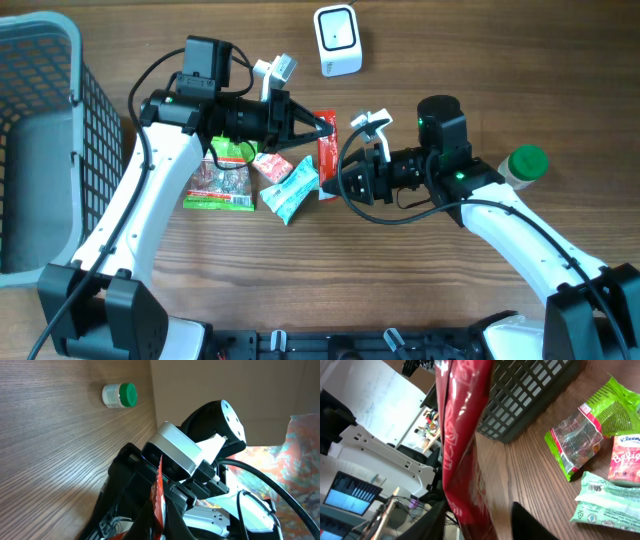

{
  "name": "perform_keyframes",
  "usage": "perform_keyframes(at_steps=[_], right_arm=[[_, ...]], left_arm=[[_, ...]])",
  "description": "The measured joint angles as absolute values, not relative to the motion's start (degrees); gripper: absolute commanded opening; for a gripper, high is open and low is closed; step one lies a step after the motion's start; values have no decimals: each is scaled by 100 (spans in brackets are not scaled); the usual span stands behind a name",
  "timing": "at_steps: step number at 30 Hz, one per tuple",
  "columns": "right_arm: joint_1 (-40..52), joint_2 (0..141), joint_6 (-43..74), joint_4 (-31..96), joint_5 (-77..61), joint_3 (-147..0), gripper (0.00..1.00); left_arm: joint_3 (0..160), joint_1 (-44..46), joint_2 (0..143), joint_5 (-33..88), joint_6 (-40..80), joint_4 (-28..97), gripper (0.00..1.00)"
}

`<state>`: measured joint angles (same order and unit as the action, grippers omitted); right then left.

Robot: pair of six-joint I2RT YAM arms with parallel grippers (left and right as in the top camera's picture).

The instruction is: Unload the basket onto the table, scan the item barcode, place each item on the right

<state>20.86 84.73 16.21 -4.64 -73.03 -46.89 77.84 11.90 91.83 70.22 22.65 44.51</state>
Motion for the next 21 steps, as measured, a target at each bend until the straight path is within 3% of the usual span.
perform_keyframes(at_steps=[13,18,21], right_arm=[[2086,8473,1614,-276,-7299,-4689,14],[2086,8473,1612,-69,-7105,-4689,11],[2086,8473,1540,169,-6877,-4689,16]], left_arm=[[7784,1190,9183,6818,2285,4316,4],[7784,1190,9183,6643,2287,4276,4],[7784,1205,9183,6445,2285,4281,4]])
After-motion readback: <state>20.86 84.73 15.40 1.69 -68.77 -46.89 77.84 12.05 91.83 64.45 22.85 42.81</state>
